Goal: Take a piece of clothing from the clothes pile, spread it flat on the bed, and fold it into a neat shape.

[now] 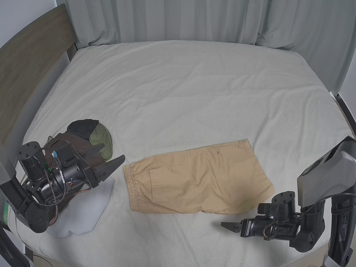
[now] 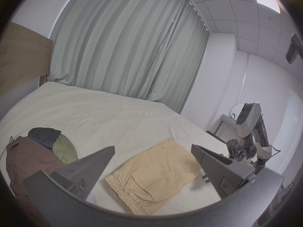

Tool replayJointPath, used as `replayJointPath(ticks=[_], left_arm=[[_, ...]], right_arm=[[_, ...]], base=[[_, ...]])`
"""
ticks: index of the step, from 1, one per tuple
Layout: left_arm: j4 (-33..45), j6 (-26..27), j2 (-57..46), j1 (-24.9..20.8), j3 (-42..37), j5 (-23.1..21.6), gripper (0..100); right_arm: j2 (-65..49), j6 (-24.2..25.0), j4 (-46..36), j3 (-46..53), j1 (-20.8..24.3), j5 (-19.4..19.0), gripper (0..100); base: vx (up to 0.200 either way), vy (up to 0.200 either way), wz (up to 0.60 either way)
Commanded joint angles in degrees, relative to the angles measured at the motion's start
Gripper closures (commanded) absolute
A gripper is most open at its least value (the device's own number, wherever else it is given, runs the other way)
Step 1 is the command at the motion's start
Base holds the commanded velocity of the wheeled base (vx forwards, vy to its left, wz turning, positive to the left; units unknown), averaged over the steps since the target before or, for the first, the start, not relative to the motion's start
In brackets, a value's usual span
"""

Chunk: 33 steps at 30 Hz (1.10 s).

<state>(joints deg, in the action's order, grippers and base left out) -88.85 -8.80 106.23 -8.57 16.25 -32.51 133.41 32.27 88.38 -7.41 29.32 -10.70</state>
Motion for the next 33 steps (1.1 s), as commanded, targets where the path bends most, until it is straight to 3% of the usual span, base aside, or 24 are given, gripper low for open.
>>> replayJointPath(ticks=[1,20,33], left_arm=[[-0.01,0.01,-0.14,0.04,-0.17,-0.01,0],[-0.01,0.19,0.12,-1.19,-0.78,-0.01,0],[-0.01,-0.08,0.12,-1.80,-1.92,-0.01,0]], right_arm=[[-5.53,-0.19,0.04,1.70,2.85,-0.99,0],[-24.69,-0.54,-0.05,-2.34,6.10,-6.26,0],[-31.46,-0.45,-0.05,-5.60,4.08,-8.11,0]], base=[[0.000,0.000,0.00],[0.000,0.000,0.00],[0.000,0.000,0.00]])
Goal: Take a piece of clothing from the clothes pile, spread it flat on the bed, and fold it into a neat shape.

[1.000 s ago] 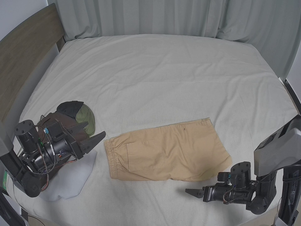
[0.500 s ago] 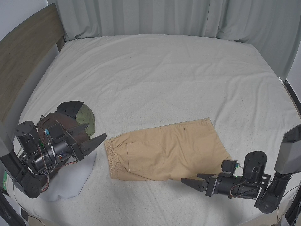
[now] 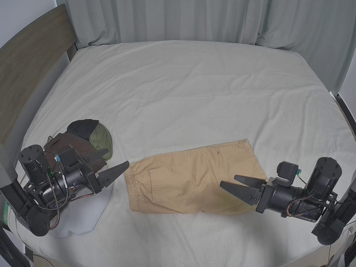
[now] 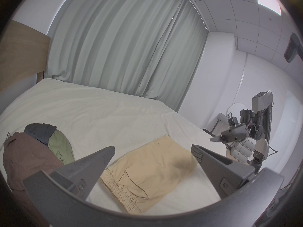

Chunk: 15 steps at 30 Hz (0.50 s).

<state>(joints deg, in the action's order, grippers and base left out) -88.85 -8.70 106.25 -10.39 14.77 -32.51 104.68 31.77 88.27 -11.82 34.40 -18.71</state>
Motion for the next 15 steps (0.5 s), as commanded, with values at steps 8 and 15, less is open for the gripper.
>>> replayJointPath(ticks=[8,15], left_arm=[[-0.01,0.27,2.73,0.02,-0.10,-0.01,0],[-0.01,0.27,3.87,0.02,-0.27,0.17,0]], right_arm=[[-2.55,0.05,0.06,-2.68,-1.53,-0.10,0],[-2.38,0.14,0.06,-2.59,-3.02,-0.27,0]], base=[[0.000,0.000,0.00],[0.000,0.000,0.00]])
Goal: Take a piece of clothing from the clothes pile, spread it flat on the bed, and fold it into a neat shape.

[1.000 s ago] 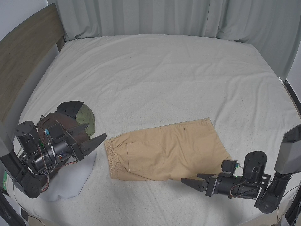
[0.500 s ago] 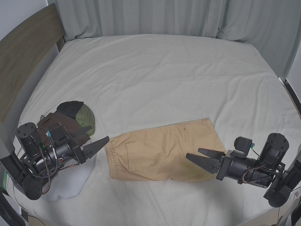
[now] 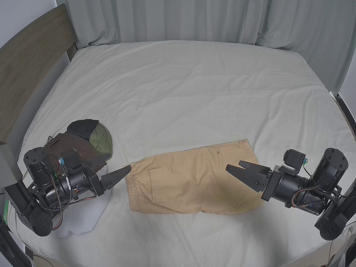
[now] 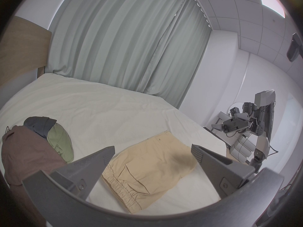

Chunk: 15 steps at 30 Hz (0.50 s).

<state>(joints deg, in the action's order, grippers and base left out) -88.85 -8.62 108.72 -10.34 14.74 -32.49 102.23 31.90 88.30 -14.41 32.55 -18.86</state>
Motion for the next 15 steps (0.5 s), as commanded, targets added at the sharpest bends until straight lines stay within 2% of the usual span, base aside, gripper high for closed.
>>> replayJointPath(ticks=[1,15], left_arm=[[-0.10,0.36,2.11,-0.03,-0.24,0.23,0],[-0.19,-0.17,12.66,0.32,0.38,0.50,0]], right_arm=[[0.07,-0.09,0.03,0.00,-1.52,-0.13,0],[1.22,0.00,0.03,0.00,-2.93,-1.00,0]], base=[[0.000,0.000,0.00],[0.000,0.000,0.00]])
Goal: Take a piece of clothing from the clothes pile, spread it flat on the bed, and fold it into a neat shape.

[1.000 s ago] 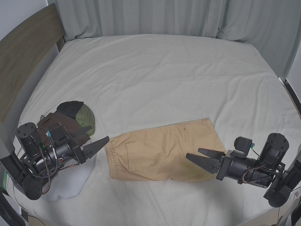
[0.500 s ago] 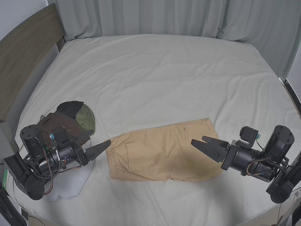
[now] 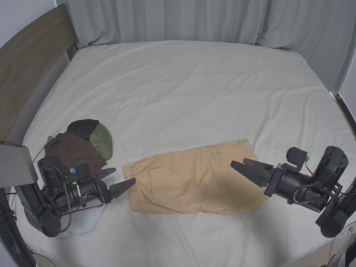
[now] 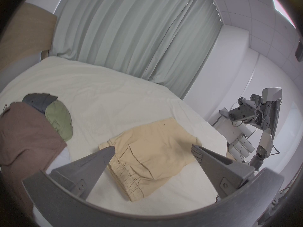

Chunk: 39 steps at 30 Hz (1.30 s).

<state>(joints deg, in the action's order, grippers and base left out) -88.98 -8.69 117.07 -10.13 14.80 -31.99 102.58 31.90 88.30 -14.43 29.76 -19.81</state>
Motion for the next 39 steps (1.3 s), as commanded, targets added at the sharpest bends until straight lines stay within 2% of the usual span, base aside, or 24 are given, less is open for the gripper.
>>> replayJointPath(ticks=[1,11,26,33,37,38,39], left_arm=[[-0.05,-0.10,5.28,0.11,0.41,0.00,0],[-0.05,-2.29,9.67,0.46,1.64,0.79,0],[-0.05,-2.38,13.89,1.08,2.78,0.79,0],[-0.05,-2.73,18.46,2.04,5.77,1.31,0],[-0.05,-5.46,19.52,1.87,7.09,2.37,0],[0.03,-9.94,19.78,1.43,8.05,3.42,0],[0.03,-11.44,19.78,1.34,8.32,3.78,0]], right_arm=[[0.95,0.00,0.03,0.02,-0.14,-0.05,0],[1.39,0.09,0.03,0.20,-0.14,-0.05,0],[2.53,0.18,0.03,0.28,-0.14,-0.05,0],[3.41,0.09,0.03,0.37,-0.14,0.03,0],[3.85,0.09,0.12,0.37,-0.14,-0.05,0],[3.85,0.09,0.03,0.37,-0.23,-0.05,0],[3.85,0.09,0.12,0.28,-0.23,-0.05,0]], base=[[0.000,0.000,0.00],[0.000,0.000,0.00],[0.000,0.000,0.00],[0.000,0.000,0.00],[0.000,0.000,0.00],[0.000,0.000,0.00],[0.000,0.000,0.00]])
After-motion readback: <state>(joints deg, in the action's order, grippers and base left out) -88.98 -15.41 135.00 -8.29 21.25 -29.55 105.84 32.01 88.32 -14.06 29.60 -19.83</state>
